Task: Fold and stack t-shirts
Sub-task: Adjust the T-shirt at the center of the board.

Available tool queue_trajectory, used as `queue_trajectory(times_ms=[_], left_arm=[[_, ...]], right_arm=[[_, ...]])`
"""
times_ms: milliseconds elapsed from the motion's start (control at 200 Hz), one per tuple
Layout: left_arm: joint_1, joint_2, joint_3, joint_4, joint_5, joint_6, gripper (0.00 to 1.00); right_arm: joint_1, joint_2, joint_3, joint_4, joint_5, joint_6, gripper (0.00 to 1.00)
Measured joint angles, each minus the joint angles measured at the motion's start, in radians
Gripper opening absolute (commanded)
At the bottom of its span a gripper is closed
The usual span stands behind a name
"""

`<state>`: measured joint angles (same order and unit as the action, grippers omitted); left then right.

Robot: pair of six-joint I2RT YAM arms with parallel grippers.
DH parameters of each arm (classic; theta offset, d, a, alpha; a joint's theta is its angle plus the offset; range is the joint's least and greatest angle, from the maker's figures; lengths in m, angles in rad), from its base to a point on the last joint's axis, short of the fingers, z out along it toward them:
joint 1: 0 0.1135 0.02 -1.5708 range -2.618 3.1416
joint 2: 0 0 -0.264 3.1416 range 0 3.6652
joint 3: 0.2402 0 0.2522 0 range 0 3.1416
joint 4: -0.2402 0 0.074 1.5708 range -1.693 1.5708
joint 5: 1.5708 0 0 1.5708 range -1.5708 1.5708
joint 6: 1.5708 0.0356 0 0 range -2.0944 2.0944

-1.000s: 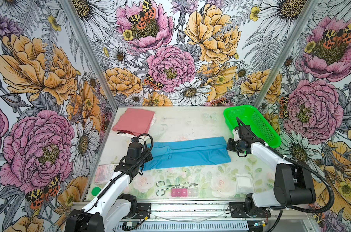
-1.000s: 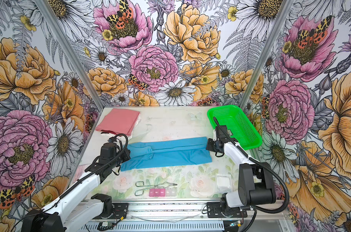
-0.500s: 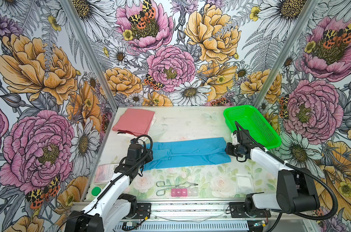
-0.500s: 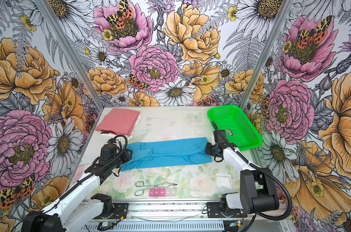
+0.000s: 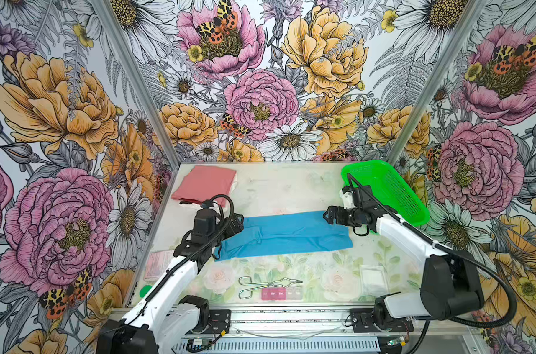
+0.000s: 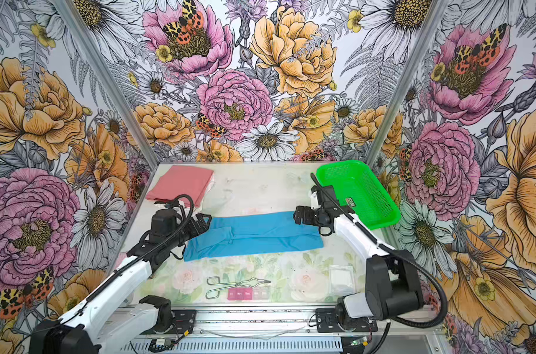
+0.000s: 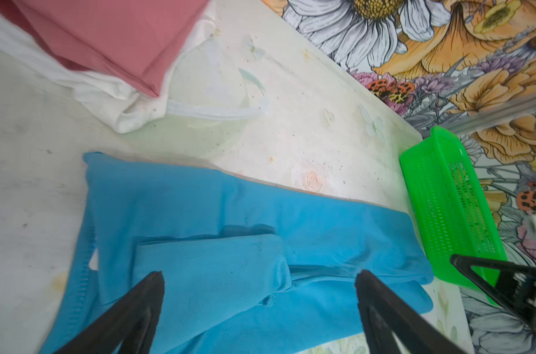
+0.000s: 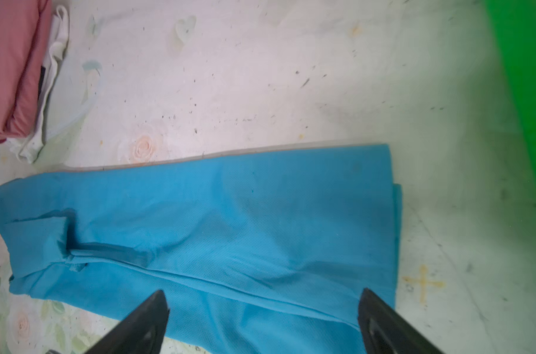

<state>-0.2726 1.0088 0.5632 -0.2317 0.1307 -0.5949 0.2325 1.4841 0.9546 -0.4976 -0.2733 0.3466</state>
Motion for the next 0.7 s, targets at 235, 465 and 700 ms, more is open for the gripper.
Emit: queue_trajectory(times_ms=[235,465,700], left_arm=[[-0.085,0.179,-0.005,0.13,-0.007,-0.093,0.99],[-0.102,0.345,-0.024,0.23,-0.079,-0.186,0.99],[-0.124,0.506,0.024,0.367,-0.111,-0.222,0.99]], right_arm=[[0.069,0.176,0.026,-0.02,0.024,0.003,0.99],[0.109,0.18,-0.011,-0.01,0.135,0.058,0.99],[0.166,0.117,-0.103,0.047,0.196,0.077,0.99]])
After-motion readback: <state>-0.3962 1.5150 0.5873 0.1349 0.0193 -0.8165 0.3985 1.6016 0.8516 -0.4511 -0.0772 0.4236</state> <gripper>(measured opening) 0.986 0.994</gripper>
